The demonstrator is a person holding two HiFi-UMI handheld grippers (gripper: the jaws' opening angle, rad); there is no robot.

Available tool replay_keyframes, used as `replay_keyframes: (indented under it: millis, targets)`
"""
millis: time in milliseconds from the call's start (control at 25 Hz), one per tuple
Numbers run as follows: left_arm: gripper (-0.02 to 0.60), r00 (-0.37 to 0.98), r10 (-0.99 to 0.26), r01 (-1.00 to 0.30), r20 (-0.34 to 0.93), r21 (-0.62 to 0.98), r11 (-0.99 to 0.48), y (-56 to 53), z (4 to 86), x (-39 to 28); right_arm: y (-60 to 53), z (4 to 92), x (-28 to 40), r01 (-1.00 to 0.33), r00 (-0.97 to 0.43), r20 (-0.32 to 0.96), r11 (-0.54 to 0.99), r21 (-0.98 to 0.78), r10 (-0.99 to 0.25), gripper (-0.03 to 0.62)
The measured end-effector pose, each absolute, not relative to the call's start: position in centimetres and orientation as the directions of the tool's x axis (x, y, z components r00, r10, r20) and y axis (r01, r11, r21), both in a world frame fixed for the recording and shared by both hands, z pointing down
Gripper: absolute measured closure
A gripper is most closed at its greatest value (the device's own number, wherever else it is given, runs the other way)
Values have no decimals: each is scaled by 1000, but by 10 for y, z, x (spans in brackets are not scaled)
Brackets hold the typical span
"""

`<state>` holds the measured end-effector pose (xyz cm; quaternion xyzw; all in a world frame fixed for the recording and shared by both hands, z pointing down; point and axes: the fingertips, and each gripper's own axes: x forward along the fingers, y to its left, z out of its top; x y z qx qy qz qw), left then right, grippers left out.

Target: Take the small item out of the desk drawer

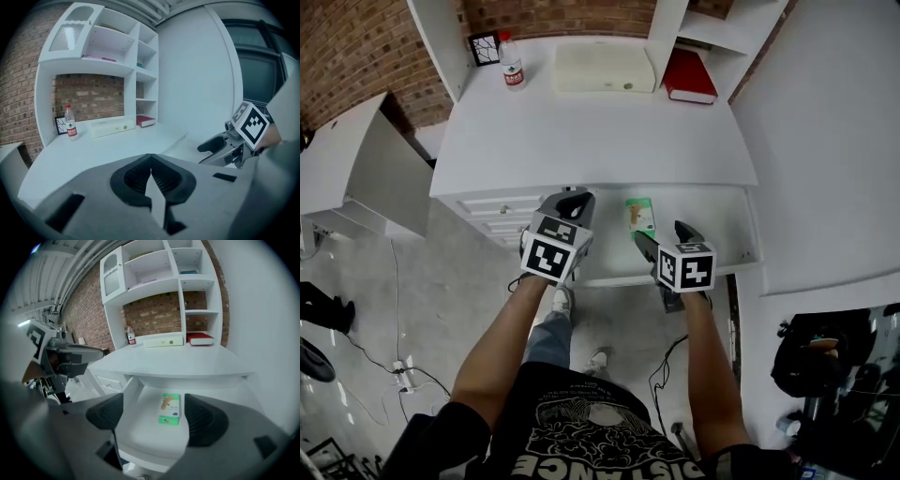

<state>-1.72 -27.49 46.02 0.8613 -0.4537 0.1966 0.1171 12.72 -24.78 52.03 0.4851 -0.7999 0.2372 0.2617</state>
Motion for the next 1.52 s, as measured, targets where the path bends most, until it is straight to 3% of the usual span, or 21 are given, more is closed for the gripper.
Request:
replay_keyframes:
  millis: [840,1520]
  targets:
    - [574,560,-659,-775,503,35,-631,-340,519,-21,-309,623,126,-937,-308,799,312,-160,-516,157]
    - [574,542,-656,-763,525,-21,-646,-369,520,-34,-340,690,125,-958,-238,864,253,-134,-444,138]
